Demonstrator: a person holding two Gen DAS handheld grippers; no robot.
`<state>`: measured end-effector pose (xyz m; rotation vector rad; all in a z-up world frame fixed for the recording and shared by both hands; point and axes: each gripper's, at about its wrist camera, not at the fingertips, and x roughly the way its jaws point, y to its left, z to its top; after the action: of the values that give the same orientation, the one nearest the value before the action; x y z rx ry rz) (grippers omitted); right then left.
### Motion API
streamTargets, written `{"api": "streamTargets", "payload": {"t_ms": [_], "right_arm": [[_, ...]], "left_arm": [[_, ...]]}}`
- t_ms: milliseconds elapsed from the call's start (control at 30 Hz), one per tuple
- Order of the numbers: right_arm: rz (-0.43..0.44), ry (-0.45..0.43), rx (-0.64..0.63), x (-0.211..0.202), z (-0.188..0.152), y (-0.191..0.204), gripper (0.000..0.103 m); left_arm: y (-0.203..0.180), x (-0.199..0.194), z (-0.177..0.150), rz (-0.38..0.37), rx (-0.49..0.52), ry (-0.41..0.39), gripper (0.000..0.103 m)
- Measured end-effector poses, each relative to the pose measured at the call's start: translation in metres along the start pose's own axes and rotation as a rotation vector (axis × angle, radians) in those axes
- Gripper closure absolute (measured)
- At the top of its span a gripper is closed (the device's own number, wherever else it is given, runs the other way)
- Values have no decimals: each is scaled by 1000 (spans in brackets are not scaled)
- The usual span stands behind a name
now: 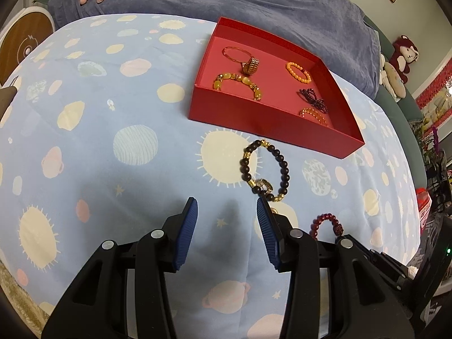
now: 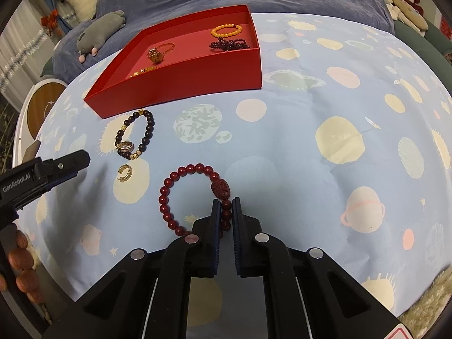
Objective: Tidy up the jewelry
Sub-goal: 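Grasp the black bead bracelet with the left gripper while the right grasps the red bead bracelet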
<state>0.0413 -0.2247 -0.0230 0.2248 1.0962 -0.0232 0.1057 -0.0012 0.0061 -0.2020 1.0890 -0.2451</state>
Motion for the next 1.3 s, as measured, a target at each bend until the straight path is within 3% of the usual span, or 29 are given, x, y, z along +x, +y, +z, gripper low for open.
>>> {"api": "streamTargets", "payload": {"t_ms": [367,500,633,700,1300], "right_arm": [[16,2,9,0,-1,-2,96],[19,2,12,0,0,-2,96],[19,1,10,0,0,-2,95],[18,1,9,0,0,-2,95],[33,23,-34,-11,-25,10,95]], "left_arm": [[-30,37,31,11,67,3,63],[-36,51,31,47,111,28,80],[-37,54,28,69,133,15,85],[-35,53,26,81,137,11,95],[7,8,-32,28,36,38,95]]}}
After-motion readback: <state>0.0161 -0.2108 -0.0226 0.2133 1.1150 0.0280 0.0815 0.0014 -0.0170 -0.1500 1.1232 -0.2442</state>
